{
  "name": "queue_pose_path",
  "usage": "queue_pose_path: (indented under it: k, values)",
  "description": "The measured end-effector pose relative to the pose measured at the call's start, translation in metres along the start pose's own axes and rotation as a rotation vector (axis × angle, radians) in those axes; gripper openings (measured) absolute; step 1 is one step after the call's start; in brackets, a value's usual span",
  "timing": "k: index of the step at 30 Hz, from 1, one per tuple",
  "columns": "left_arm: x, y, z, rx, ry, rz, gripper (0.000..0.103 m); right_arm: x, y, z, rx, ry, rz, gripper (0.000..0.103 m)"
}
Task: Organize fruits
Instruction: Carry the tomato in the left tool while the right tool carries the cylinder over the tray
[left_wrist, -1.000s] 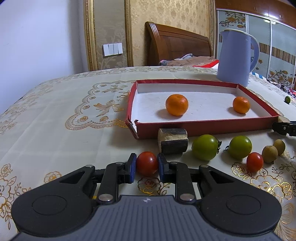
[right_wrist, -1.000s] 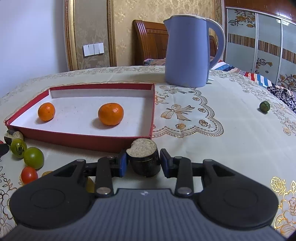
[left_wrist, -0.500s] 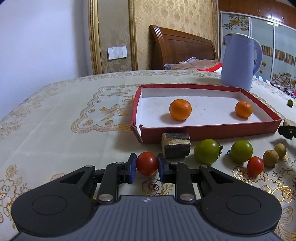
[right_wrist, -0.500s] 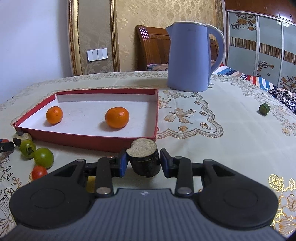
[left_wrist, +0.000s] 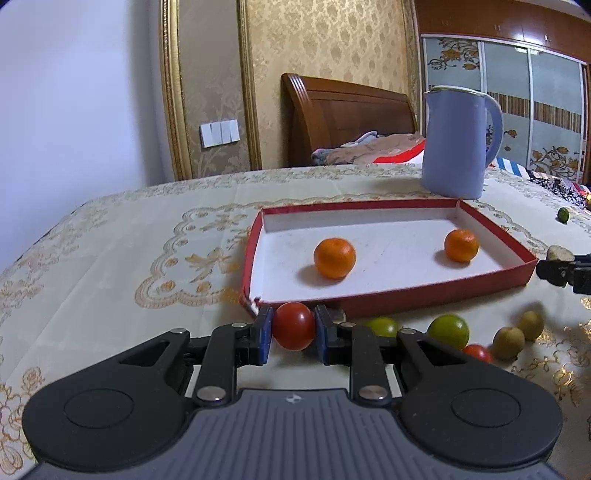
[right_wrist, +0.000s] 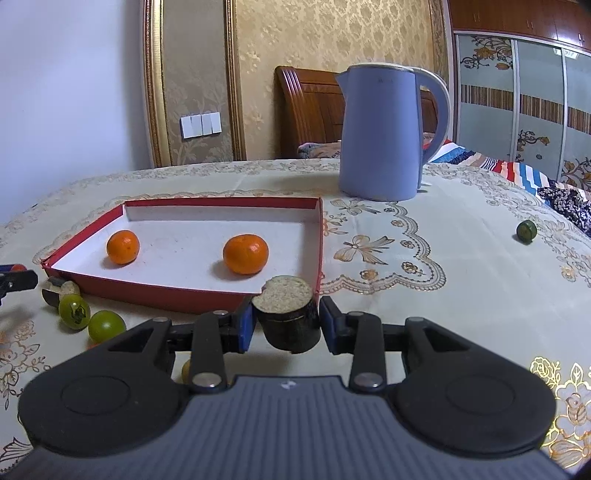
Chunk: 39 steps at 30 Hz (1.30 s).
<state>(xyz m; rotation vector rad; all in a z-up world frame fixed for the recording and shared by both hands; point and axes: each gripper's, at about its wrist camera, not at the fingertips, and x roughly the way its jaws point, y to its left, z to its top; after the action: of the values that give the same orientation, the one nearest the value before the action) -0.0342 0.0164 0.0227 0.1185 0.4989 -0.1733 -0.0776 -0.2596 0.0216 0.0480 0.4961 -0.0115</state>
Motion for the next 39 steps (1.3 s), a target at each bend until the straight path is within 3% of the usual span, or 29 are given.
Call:
queue_pose_path:
  k: [14,25,39]
  values:
    - [0.037,-0.008,0.031,-0.038,0.046,-0.020,0.023,0.008,0.020,0.025,-0.033,-0.030,0.024,0.034]
    - [0.074,-0.008,0.037,-0.068,0.101,-0.020,0.023,0.048,0.045,0.046,-0.074,0.019,0.045,0.034]
    - [0.103,-0.008,0.032,-0.083,0.180,-0.047,0.023,0.085,0.060,0.043,-0.101,0.094,0.083,0.035]
